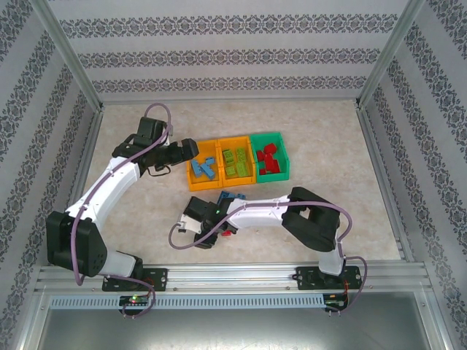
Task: Sort the legos into containers by color
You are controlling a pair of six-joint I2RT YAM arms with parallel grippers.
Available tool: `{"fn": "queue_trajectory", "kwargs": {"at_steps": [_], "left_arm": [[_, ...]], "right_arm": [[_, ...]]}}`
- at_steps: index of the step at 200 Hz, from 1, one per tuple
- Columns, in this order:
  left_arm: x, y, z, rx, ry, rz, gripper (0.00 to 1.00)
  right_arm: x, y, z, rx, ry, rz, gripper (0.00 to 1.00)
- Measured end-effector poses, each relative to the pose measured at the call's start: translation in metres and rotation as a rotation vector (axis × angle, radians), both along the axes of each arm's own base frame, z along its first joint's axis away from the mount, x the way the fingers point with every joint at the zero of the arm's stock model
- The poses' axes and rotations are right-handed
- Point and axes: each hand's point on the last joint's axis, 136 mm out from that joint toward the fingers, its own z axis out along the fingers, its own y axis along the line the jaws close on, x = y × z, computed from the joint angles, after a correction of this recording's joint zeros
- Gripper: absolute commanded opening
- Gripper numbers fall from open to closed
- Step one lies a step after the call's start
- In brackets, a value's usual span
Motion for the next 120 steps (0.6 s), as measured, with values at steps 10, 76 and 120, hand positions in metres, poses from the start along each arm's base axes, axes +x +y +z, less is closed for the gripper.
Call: {"fn": "queue_trajectory", "kwargs": {"at_steps": [10,76,120], "left_arm": [[-0.001,0.001,0.001,-0.002,-0.003,0.003,0.99],[-0.009,0.01,0.003,0.003,-0.015,0.023,0.99],[-0.015,0.017,0.0,0.017,-0.014,0.042,1.0]], "right_arm": [[0.001,-0.001,0.0,-0.003,0.001,0.001,0.33],[0.01,0.0,0.019,0.055,0.025,-0.035,0.26],[0.081,-0.016,0.098,0.286,-0.028,-0.231,0.26]]}}
